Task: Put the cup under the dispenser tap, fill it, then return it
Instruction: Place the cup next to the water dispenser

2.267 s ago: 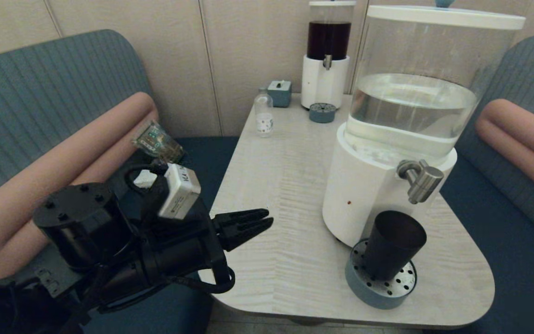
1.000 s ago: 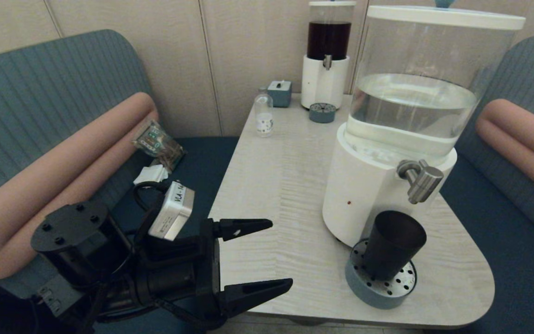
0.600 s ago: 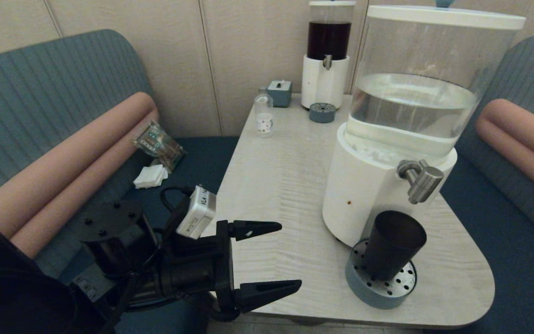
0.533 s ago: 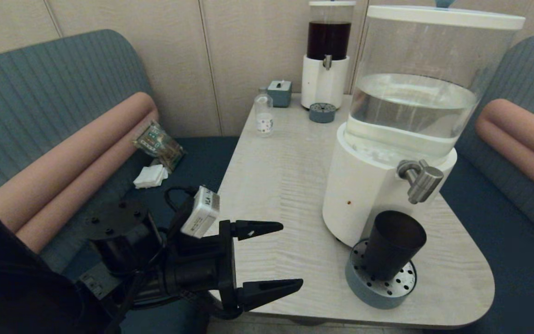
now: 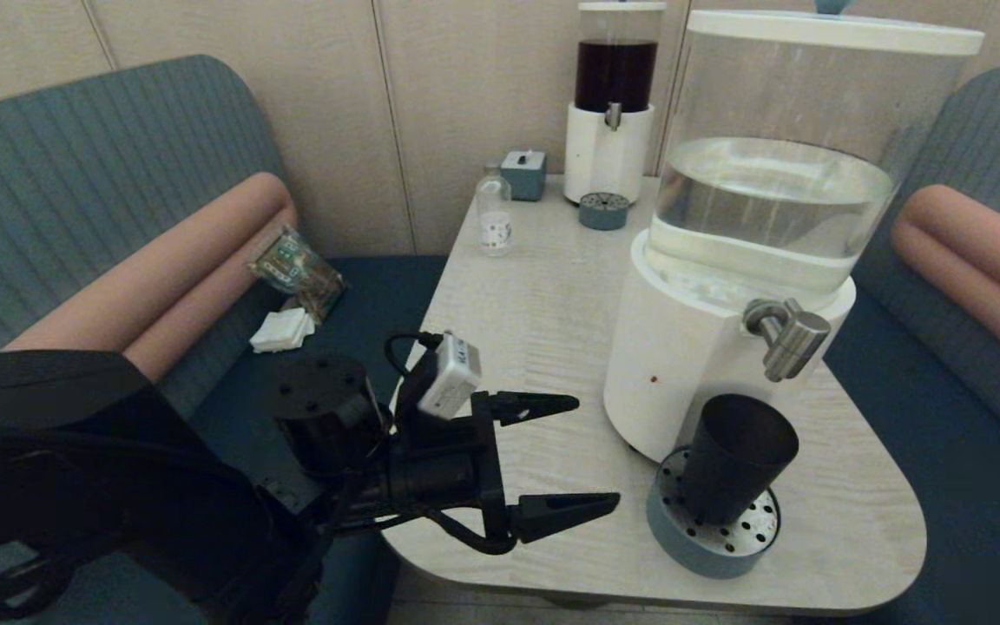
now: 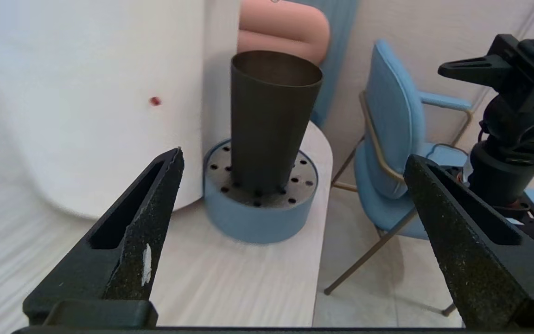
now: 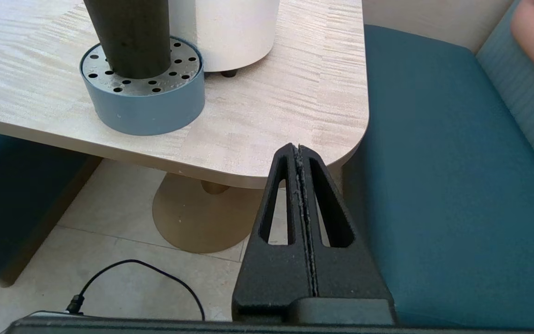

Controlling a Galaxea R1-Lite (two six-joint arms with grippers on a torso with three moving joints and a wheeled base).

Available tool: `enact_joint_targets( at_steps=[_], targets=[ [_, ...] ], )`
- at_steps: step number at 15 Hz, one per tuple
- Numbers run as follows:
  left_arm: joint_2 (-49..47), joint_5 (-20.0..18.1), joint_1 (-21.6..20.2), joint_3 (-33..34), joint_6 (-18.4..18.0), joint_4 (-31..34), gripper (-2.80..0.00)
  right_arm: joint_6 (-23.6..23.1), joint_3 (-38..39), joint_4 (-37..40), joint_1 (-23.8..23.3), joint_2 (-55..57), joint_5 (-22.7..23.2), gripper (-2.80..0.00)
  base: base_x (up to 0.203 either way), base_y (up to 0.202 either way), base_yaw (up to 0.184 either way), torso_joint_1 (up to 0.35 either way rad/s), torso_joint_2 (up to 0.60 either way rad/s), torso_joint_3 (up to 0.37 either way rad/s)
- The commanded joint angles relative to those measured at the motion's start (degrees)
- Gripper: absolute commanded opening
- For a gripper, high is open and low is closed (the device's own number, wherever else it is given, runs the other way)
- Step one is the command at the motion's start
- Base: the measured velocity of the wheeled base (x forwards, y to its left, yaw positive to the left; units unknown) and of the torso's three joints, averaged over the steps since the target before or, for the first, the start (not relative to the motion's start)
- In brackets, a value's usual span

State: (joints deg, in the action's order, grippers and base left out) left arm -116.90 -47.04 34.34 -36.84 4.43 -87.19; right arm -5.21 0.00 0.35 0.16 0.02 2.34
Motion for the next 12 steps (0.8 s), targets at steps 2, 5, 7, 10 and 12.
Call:
enact_joint_targets(
  at_steps=[2,5,7,10,12],
  targets=[
    [-5.8,-0.1,3.4,-3.9,0.1,-0.5,0.00,-0.1,0.1,0.0,0.0,-0.1,0.0,-2.80,0.000,0.000,0.000,0.000,0.00,0.000],
    [-8.5,0.2,4.1,-7.6,0.4,-0.5,0.00,-0.1,0.1,0.0,0.0,-0.1,0.0,-2.80,0.000,0.000,0.000,0.000,0.00,0.000],
    [-9.7,0.2,4.5,-8.1,0.4,-0.5,0.00,-0.1,0.0,0.0,0.0,-0.1,0.0,-2.80,0.000,0.000,0.000,0.000,0.00,0.000],
    [-11.4,0.2,5.1,-9.8,0.3,-0.5,0.00,-0.1,0.1,0.0,0.0,0.0,0.0,-2.80,0.000,0.000,0.000,0.000,0.00,0.000],
    [-13.0,0.2,5.5,-12.2,0.4,-0.5,0.00,-0.1,0.0,0.0,0.0,-0.1,0.0,-2.80,0.000,0.000,0.000,0.000,0.00,0.000]
  ],
)
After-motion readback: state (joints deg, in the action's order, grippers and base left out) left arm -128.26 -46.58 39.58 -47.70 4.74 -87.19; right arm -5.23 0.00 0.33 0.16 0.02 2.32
